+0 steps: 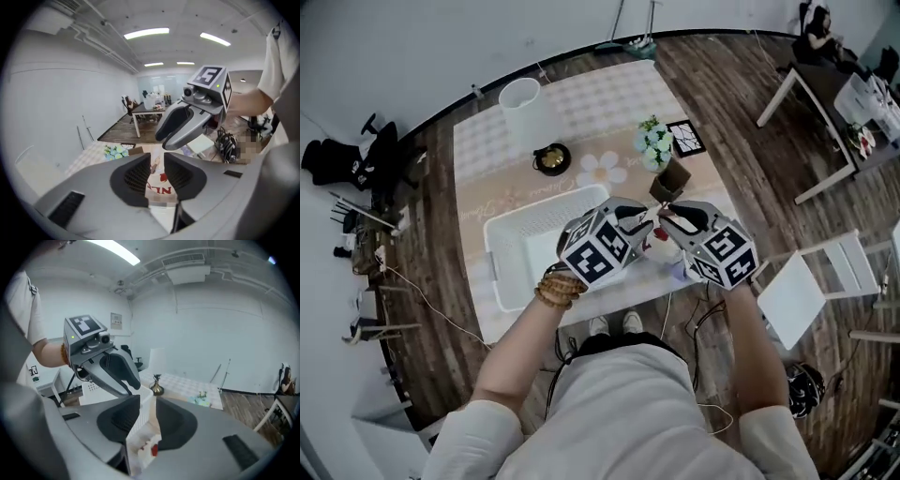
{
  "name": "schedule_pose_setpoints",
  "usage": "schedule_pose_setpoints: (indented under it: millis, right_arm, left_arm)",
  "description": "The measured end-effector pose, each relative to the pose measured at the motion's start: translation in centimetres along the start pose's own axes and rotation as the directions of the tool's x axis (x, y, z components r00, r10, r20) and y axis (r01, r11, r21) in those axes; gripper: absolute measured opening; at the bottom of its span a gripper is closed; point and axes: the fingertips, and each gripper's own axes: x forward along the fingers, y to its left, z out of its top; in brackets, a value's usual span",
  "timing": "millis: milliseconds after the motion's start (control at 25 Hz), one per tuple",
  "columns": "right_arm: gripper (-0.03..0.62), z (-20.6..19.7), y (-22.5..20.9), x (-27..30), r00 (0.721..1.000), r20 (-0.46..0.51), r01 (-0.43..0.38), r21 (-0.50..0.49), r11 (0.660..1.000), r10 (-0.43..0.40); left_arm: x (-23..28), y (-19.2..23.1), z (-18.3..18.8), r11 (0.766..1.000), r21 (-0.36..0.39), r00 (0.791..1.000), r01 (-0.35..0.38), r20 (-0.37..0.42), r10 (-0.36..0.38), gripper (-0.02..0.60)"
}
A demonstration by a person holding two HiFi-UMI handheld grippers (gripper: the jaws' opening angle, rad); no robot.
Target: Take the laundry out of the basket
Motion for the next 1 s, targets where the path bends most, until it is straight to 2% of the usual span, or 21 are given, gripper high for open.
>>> schedule_pose_setpoints:
  millis: [80, 200, 280, 360, 480, 640, 760, 1000]
  right_arm:
    - [0.108, 3.6, 2.2, 0.2, 0.996, 0.083, -0.026, -0.019, 0.999, 0.027]
    - [0.059, 8.3, 6.5, 0.2, 0.974, 0.211, -0.075, -0.05, 0.996, 0.084]
    - [0.048, 11.1, 9.6, -0.2, 0.949, 0.288, -0.112, -0.072, 0.991, 0.128]
    - [0.036, 13.6, 12.2, -0.6, 0.924, 0.345, -0.141, -0.096, 0.985, 0.166]
    - [0.022, 16.2, 15.2, -1.2, 0.895, 0.399, -0.172, -0.104, 0.98, 0.199]
    - [0.008, 17.2, 18.0, -2.3, 0.875, 0.434, -0.204, -0.069, 0.977, 0.213]
    - [0.007, 17.1, 19.5, -2.8, 0.862, 0.45, -0.236, -0.052, 0.97, 0.234]
    - [0.006, 17.3, 20.9, -3.3, 0.846, 0.469, -0.248, -0.075, 0.966, 0.253]
  left_arm:
    - [-3.8, 1.0, 0.6, 0.996, -0.074, 0.992, -0.058, 0.111, 0.066, 0.081]
    - [-9.6, 1.5, 0.9, 0.978, -0.172, 0.949, -0.118, 0.27, 0.162, 0.026]
    - [-13.2, 1.3, 1.0, 0.963, -0.223, 0.906, -0.154, 0.357, 0.228, 0.026]
    - [-16.6, 1.0, 1.2, 0.944, -0.266, 0.853, -0.195, 0.43, 0.297, 0.025]
    - [-21.1, 0.4, 1.6, 0.915, -0.317, 0.774, -0.25, 0.503, 0.386, 0.023]
    - [-25.0, -1.3, 1.8, 0.887, -0.365, 0.705, -0.283, 0.547, 0.451, 0.023]
    - [-26.7, -2.8, 1.6, 0.874, -0.388, 0.682, -0.291, 0.557, 0.474, 0.023]
    - [-28.2, -4.6, 0.5, 0.848, -0.425, 0.668, -0.318, 0.534, 0.518, 0.023]
